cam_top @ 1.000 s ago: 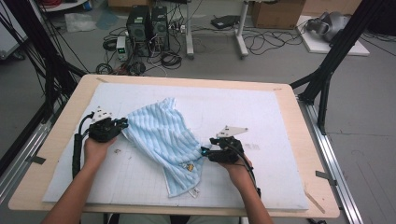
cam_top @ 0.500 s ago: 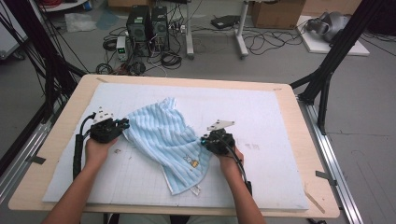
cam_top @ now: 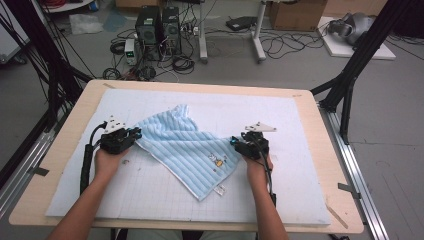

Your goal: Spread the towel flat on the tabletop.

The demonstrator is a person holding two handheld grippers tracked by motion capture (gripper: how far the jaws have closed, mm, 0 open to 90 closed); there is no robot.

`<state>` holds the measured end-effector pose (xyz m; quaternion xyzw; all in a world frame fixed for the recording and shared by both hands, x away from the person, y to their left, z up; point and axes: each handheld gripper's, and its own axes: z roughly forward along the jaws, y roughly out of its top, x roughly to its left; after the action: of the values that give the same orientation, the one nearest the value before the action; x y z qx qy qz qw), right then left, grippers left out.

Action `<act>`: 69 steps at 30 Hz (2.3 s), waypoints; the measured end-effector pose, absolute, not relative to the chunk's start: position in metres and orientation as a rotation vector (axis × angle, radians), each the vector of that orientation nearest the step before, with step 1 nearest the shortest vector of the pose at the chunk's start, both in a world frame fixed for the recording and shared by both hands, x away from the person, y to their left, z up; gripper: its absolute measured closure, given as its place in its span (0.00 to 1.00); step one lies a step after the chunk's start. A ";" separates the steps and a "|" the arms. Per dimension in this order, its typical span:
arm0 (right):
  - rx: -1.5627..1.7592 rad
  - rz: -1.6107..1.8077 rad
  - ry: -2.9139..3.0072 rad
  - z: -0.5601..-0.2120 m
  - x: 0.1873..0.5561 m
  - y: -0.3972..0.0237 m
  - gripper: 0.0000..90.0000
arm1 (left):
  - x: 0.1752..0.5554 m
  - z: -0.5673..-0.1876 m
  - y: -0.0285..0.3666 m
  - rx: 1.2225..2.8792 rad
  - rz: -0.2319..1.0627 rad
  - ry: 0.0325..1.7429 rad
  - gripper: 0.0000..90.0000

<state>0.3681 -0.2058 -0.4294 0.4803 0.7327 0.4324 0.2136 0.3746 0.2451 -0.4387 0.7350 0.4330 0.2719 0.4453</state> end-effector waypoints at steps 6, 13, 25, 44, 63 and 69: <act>1.330 1.197 2.016 -0.420 0.356 -0.230 0.67 | 0.374 -0.437 0.249 1.798 0.684 1.085 0.92; 1.325 1.069 2.126 -0.439 0.358 -0.227 0.62 | 0.376 -0.438 0.255 1.778 0.683 1.116 0.92; 1.197 0.974 2.335 -0.441 0.357 -0.194 0.91 | 0.376 -0.438 0.256 1.773 0.675 1.116 0.92; 1.155 1.102 2.349 -0.411 0.288 -0.242 0.58 | 0.377 -0.439 0.253 1.743 0.640 1.153 0.54; 1.003 1.030 2.523 -0.440 0.386 -0.118 0.79 | 0.376 -0.437 0.262 1.692 0.636 1.183 0.52; 0.872 1.006 2.606 -0.431 0.362 -0.128 0.94 | 0.376 -0.437 0.264 1.675 0.630 1.202 0.52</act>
<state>0.3623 -0.1277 -0.4309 0.2963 0.8853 0.3418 0.1076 0.3760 0.2644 -0.4368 0.6845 0.4912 0.2574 0.4732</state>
